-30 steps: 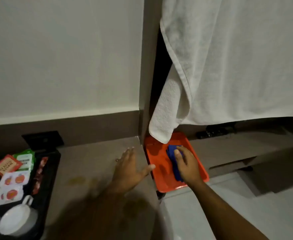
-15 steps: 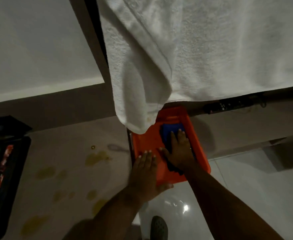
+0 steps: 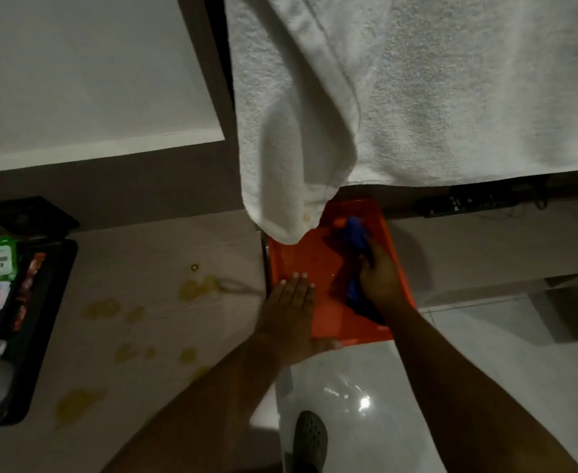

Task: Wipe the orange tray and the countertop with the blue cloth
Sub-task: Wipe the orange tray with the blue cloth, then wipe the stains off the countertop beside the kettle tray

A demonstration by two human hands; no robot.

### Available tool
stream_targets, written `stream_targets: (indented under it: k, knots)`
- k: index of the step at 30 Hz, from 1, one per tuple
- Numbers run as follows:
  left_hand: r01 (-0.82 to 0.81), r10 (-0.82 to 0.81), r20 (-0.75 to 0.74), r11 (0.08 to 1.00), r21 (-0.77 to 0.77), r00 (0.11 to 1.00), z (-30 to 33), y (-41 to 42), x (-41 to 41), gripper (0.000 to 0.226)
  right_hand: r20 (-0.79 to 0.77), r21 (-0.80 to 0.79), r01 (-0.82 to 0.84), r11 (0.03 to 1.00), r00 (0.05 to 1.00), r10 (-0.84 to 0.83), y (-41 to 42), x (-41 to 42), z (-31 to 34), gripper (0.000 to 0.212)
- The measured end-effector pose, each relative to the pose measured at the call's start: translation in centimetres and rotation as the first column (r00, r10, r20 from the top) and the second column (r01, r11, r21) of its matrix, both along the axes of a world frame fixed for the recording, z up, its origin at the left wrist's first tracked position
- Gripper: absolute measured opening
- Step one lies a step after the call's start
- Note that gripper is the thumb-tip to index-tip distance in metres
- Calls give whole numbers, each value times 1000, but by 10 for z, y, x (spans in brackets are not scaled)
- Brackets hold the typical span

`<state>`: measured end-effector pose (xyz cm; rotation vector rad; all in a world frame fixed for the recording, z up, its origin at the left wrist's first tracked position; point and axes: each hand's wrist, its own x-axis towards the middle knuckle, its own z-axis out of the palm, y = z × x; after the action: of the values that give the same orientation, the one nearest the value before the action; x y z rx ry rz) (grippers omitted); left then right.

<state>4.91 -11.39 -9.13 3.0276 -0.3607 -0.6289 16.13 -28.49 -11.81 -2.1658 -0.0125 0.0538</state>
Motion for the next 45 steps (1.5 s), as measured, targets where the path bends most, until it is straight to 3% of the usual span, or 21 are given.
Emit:
stream_targets:
  k: [4, 9, 13, 16, 18, 21, 24, 27, 33, 37, 39, 41, 45]
  knots:
    - [-10, 10, 112, 1000, -4, 994, 19, 18, -7, 115, -104, 375, 154, 914, 987, -124, -9, -12, 35, 36]
    - [-64, 72, 223, 997, -43, 972, 40, 50, -51, 108, -203, 517, 213, 829, 972, -123, 9, -66, 76, 28]
    - [-169, 187, 256, 981, -91, 948, 51, 92, -100, 102, -212, 393, 126, 911, 976, -44, 53, -130, 83, 33]
    - [-295, 324, 267, 945, -143, 908, 50, 133, -149, 101, -139, 275, -108, 955, 979, 151, 95, -184, 73, 38]
    - [-384, 405, 269, 914, -130, 874, 46, 156, -183, 100, -152, 112, -251, 961, 952, 267, 118, -209, 57, 44]
    - [-504, 522, 251, 853, -137, 815, 41, 190, -234, 99, -153, -368, -450, 814, 893, 424, 141, -229, 35, 58]
    - [-584, 636, 245, 770, -257, 732, 31, 213, -284, 92, -78, -530, -427, 733, 885, 459, 143, -225, 33, 73]
    - [-666, 725, 224, 687, -291, 651, 14, 226, -323, 90, -78, -640, -420, 643, 868, 490, 150, -221, 32, 73]
    - [-843, 876, 228, 474, -253, 424, 4, 257, -344, 103, -83, -685, -362, 633, 901, 426, 187, -242, 31, 59]
    - [-867, 886, 268, 440, -234, 377, 1, 274, -337, 96, -68, -696, -543, 469, 701, 710, 161, -257, 24, 59]
    - [-875, 889, 282, 428, -228, 361, -1, 280, -336, 94, -77, -695, -575, 432, 657, 750, 139, -244, 24, 60]
    - [-882, 893, 289, 414, -225, 345, -3, 286, -338, 93, -72, -705, -522, 480, 725, 685, 137, -228, 24, 61]
    - [-896, 903, 285, 387, -219, 320, -7, 291, -337, 90, -65, -700, -282, 656, 940, 334, 203, -233, 26, 59]
